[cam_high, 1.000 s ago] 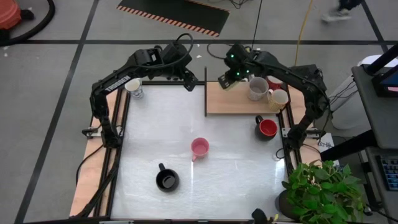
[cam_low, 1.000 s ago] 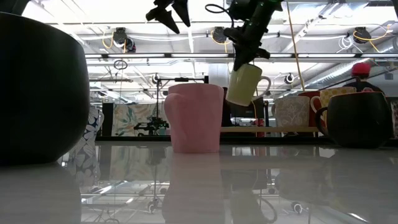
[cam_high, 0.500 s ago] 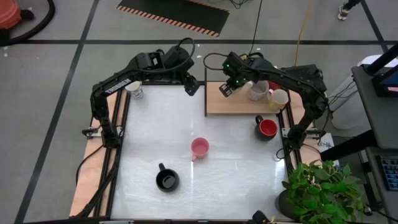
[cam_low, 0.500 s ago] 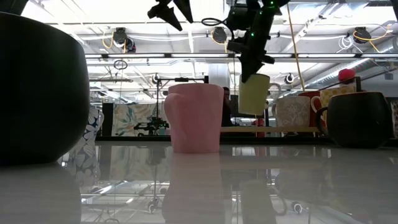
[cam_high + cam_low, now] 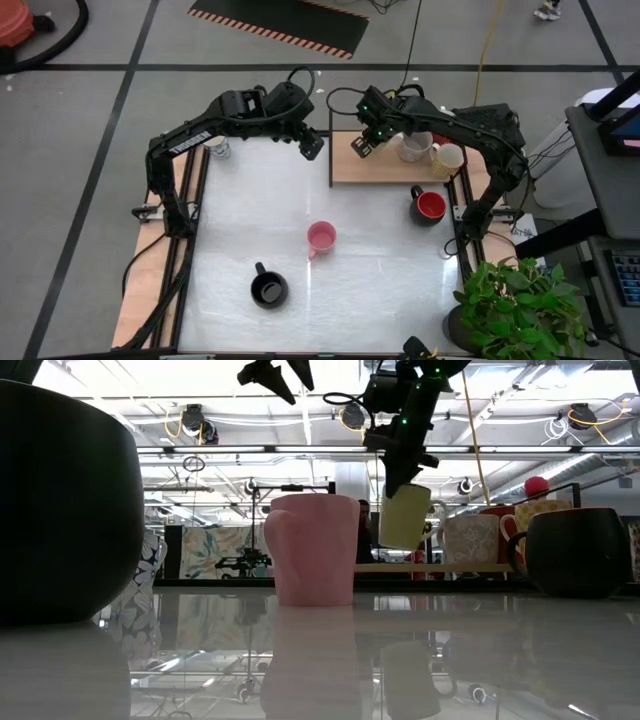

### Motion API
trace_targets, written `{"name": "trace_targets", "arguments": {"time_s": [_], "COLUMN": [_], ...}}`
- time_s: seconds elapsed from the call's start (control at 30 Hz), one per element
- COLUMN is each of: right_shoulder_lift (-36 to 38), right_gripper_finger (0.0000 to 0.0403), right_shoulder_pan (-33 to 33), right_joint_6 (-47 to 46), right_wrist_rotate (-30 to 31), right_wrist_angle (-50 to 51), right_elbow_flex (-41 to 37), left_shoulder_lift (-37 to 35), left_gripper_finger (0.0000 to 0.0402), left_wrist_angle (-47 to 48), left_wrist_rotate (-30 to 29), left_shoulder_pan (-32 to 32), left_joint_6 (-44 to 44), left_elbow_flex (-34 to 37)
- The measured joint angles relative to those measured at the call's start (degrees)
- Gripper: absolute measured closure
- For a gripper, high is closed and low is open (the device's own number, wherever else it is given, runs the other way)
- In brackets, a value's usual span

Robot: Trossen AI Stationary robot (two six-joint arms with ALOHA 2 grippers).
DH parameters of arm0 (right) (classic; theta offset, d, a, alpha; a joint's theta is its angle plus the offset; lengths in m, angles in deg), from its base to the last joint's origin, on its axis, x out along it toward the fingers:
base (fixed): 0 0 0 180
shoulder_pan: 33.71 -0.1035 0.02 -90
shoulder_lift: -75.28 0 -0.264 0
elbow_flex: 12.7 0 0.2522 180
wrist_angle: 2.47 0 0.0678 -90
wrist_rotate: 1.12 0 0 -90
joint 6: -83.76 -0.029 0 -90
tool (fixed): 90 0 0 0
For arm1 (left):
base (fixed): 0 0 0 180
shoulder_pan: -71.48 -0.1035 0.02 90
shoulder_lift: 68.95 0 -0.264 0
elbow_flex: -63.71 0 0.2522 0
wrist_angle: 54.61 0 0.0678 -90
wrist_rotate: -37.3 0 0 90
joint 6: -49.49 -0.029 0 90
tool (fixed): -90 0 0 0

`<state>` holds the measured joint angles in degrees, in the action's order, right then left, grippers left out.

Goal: Place coffee mugs
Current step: Put the green mug on the shelf

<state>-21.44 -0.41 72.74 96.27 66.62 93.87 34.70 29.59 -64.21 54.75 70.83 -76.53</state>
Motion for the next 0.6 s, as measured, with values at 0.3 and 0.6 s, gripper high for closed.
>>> {"name": "trace_targets", "arguments": {"time_s": [0.3, 0.6], "right_shoulder_lift": [0.02, 0.07], "right_gripper_finger": [0.0324, 0.0306], "right_shoulder_pan": [-0.02, 0.0], "right_joint_6": [0.44, 1.41], "right_wrist_rotate": [0.27, 0.01], "right_wrist_angle": [-1.85, -1.73], "right_elbow_flex": [-0.02, 0.0], "left_shoulder_lift": [0.0, 0.0], "left_gripper_finger": [0.0157, 0.0157], "left_wrist_angle": [0.0, -0.13], "left_wrist_rotate": [-1.04, -1.11], "left_shoulder_pan": [-0.48, -2.15], "left_joint_6": [-0.02, -0.61], "left_elbow_flex": [0.0, 0.0]}}
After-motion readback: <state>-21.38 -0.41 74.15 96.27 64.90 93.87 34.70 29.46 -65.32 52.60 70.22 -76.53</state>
